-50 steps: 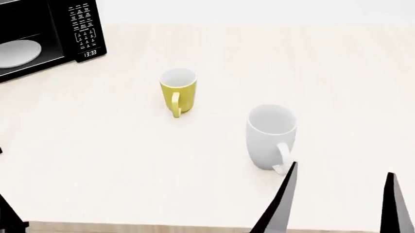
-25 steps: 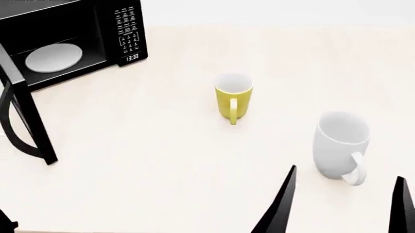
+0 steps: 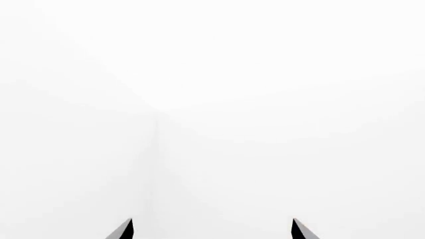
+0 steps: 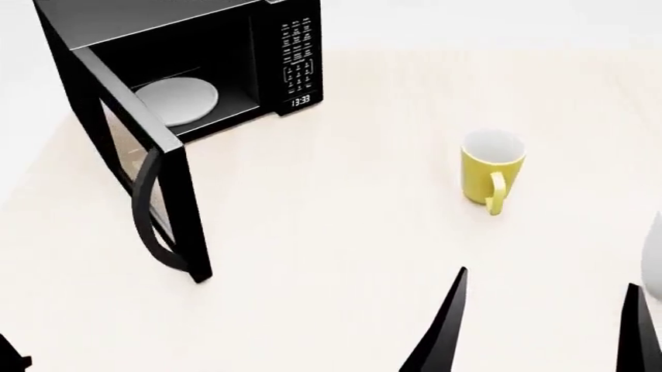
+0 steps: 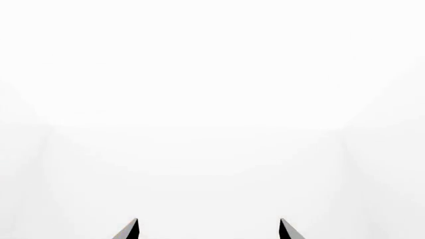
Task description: Close the microwave.
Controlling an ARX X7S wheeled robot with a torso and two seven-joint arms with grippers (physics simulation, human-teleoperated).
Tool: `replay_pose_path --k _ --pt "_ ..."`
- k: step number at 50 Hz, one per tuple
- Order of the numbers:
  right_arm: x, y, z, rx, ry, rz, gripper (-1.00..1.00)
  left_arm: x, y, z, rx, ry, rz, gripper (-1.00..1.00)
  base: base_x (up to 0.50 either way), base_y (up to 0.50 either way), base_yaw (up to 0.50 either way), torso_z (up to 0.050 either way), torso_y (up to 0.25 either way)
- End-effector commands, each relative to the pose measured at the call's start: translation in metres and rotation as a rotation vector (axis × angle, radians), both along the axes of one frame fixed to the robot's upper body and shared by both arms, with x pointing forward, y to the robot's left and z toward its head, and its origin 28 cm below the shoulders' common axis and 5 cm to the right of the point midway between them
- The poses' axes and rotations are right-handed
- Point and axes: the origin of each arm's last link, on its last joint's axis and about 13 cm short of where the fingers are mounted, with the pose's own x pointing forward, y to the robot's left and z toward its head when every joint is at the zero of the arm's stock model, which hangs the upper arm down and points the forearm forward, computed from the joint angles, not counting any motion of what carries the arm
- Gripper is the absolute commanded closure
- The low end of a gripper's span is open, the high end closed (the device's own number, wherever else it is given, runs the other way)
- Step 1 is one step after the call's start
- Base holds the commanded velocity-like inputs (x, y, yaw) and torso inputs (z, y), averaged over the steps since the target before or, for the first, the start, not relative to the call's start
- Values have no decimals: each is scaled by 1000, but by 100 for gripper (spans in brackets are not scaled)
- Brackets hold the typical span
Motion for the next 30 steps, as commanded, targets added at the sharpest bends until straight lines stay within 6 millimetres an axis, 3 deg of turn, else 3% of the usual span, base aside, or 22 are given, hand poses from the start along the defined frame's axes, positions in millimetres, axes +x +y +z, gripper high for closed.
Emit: replay_pose_path --k 1,19,26,30 --pt "0 -1 0 -20 -3 -14 -100 1 2 -1 10 3 15 -100 82 500 0 0 0" --pt "2 0 -2 -29 6 -12 -100 2 2 -4 11 12 14 -100 88 500 0 0 0" --pt "4 2 -3 -33 65 23 -100 2 1 -4 11 17 11 -100 2 7 0 0 0" --pt "2 3 -3 -49 56 32 -100 3 1 -5 12 19 10 -100 411 1 0 0 0"
